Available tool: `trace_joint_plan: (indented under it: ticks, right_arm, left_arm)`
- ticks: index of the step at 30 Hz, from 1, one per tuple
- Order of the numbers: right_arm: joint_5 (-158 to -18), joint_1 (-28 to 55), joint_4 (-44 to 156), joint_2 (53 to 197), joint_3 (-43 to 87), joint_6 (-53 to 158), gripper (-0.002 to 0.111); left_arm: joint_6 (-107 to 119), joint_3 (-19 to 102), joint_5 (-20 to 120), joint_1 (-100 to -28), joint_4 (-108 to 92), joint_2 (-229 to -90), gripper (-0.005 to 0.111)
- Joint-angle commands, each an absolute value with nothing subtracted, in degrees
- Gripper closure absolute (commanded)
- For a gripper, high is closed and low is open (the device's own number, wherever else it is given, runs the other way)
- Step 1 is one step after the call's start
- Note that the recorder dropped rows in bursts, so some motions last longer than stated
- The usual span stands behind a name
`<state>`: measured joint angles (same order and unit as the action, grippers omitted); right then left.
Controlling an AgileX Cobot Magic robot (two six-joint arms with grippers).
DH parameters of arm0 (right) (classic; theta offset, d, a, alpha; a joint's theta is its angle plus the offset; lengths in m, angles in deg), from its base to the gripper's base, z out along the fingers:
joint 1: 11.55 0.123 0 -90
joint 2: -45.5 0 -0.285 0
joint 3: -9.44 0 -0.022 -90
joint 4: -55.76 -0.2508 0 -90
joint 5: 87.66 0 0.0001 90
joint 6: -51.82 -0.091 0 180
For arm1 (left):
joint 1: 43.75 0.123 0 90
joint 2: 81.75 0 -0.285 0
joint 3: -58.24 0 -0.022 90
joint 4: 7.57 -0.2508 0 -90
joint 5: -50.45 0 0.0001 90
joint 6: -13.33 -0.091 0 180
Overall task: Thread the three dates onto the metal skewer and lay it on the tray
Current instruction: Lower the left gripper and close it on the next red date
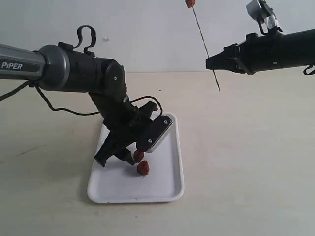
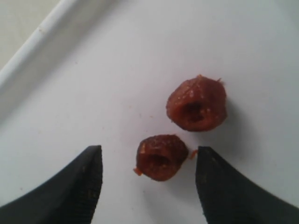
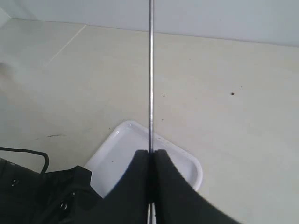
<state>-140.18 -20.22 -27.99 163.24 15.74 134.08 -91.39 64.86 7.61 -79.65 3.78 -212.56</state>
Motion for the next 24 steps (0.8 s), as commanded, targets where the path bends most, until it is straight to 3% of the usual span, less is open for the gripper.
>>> trace_joint_plan:
  ticks: [1,10,16,24]
  right_arm:
    - [-140.4,-20.4,-27.9,163.2,15.4,134.2,0.108]
    - [-140.4,-20.4,-27.9,163.2,15.4,134.2,0.108]
    - [-140.4,-20.4,-27.9,163.2,15.4,134.2,0.108]
    - [-140.4,-20.4,-27.9,163.2,15.4,134.2,0.108]
  left_arm:
    - [-91.4,64.6,7.9,-79.8,3.6,-212.3,0.049]
    - [-91.4,64.6,6.4,-79.8,3.6,-213.9,0.049]
    - [-91.4,64.6,6.4,-79.8,3.6,-213.9,0.067]
    - [-91.4,64.6,6.4,-79.8,3.6,-213.9,0.069]
